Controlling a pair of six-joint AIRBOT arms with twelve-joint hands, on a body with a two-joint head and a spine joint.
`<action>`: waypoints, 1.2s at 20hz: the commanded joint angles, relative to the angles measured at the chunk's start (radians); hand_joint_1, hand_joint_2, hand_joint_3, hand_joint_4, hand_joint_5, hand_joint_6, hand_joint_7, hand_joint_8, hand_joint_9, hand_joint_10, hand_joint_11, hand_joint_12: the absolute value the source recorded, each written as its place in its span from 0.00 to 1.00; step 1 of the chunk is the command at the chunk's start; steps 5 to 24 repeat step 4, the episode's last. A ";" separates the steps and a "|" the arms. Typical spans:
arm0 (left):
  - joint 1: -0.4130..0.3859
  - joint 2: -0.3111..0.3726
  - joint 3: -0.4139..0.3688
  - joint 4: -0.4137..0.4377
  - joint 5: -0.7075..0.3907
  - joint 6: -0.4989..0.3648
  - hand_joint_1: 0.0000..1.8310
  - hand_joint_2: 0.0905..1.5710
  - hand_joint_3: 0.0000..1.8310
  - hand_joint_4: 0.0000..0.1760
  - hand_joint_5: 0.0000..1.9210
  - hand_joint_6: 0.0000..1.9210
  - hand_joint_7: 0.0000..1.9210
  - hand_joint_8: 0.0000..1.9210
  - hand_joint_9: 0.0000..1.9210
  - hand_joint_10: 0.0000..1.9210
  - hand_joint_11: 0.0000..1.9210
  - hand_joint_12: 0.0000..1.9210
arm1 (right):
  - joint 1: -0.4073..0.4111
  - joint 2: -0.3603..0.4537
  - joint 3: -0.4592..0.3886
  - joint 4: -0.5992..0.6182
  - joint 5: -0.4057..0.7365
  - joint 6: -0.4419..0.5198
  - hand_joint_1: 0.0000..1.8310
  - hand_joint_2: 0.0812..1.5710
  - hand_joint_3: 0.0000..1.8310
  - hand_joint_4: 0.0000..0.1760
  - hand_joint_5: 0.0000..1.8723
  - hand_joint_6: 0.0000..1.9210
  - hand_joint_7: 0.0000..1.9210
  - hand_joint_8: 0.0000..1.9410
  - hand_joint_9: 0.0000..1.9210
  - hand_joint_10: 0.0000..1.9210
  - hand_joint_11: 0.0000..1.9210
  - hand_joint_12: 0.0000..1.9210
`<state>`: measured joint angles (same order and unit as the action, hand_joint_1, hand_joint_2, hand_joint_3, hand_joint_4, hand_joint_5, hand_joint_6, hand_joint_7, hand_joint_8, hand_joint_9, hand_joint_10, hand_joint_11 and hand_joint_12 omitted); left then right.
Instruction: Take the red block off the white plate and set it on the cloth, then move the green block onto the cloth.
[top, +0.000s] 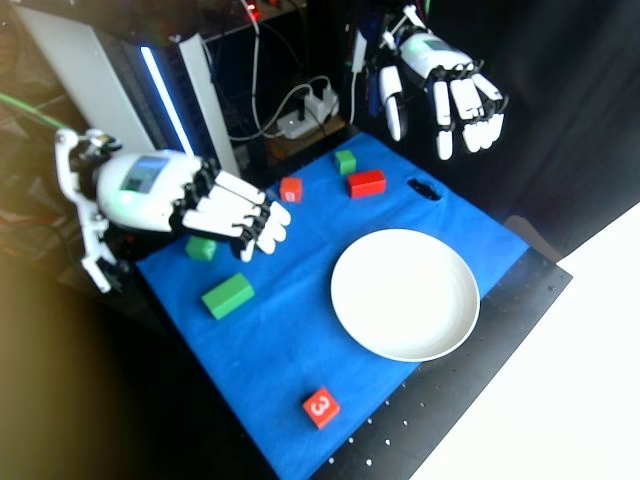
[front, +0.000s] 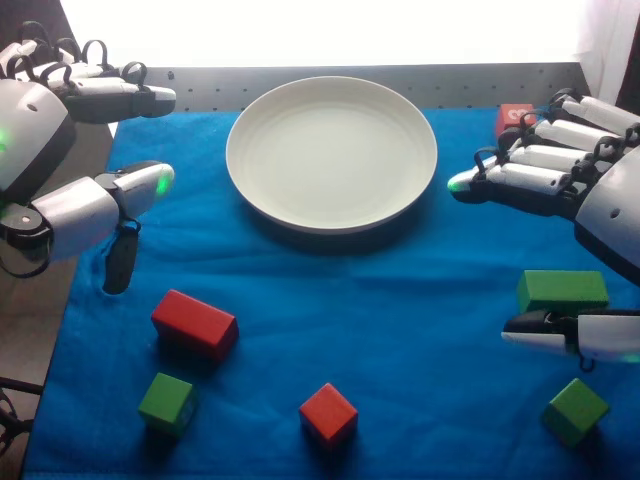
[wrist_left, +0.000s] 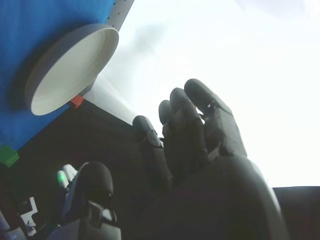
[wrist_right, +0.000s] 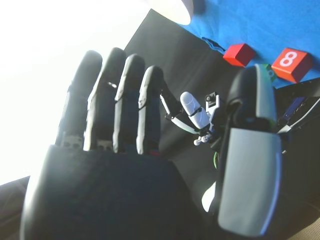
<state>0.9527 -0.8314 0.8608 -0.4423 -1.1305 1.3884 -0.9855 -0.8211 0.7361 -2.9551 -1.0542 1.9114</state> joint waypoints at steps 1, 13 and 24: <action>-0.006 0.006 -0.002 0.025 -0.135 -0.001 0.23 0.79 0.00 0.48 0.31 0.00 0.21 0.00 0.19 0.00 0.00 0.47 | 0.007 0.001 0.005 -0.019 -0.117 0.000 0.51 0.55 0.00 0.00 0.21 0.28 0.22 0.27 0.14 0.54 0.08 0.89; -0.006 0.006 -0.002 0.025 -0.139 -0.001 0.26 0.79 0.00 0.51 0.25 0.00 0.21 0.00 0.21 0.01 0.02 0.55 | 0.007 0.002 0.010 -0.002 -0.158 0.000 0.47 0.59 0.00 0.00 0.20 0.41 0.23 0.40 0.14 0.60 0.07 0.92; -0.006 0.006 -0.002 0.025 -0.139 -0.001 0.26 0.79 0.00 0.51 0.25 0.00 0.21 0.00 0.21 0.01 0.02 0.55 | 0.007 0.002 0.010 -0.002 -0.158 0.000 0.47 0.59 0.00 0.00 0.20 0.41 0.23 0.40 0.14 0.60 0.07 0.92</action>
